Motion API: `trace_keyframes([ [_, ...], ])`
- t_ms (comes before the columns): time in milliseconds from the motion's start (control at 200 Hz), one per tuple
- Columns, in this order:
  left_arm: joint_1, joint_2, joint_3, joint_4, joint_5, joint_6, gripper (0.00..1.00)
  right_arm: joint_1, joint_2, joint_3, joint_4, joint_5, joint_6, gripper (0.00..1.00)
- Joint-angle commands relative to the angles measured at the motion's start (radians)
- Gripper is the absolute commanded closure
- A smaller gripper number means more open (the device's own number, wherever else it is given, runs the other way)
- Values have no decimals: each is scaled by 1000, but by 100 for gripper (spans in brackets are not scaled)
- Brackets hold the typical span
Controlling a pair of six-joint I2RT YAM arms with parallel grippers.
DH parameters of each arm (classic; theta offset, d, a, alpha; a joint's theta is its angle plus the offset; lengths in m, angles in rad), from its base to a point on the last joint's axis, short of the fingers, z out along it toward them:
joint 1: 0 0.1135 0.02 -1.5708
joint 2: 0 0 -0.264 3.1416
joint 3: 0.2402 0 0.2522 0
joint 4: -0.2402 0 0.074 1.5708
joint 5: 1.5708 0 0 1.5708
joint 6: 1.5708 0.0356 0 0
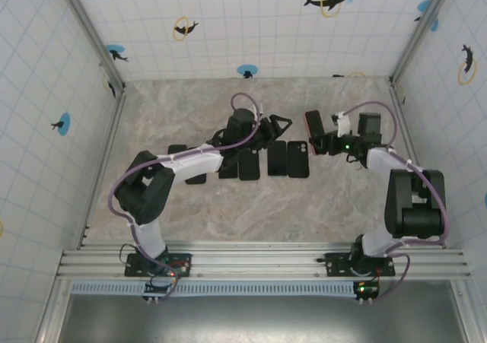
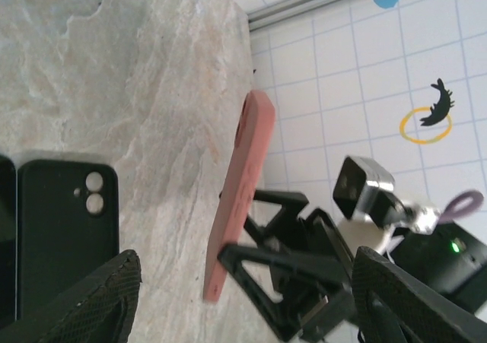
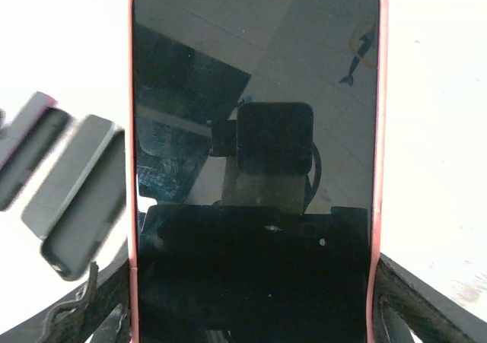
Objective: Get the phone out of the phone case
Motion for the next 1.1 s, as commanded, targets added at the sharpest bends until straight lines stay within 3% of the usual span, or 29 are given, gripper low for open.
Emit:
trace_keyframes([
  [0, -12, 25, 79, -86, -47, 95, 29, 24, -73, -44, 208, -89, 120, 51],
  [385, -34, 59, 204, -265, -140, 242, 40, 149, -147, -78, 212, -53, 153, 51],
  [666, -40, 53, 210, -279, -122, 247, 76, 196, -156, -78, 202, -35, 154, 51],
  [891, -41, 29, 195, -283, -114, 249, 91, 228, -149, -73, 202, -37, 143, 50],
  [986, -40, 18, 193, -284, -112, 252, 94, 230, -154, -78, 210, -37, 143, 43],
  [1096, -38, 3, 191, -277, -109, 253, 97, 231, -165, -90, 224, -30, 144, 20],
])
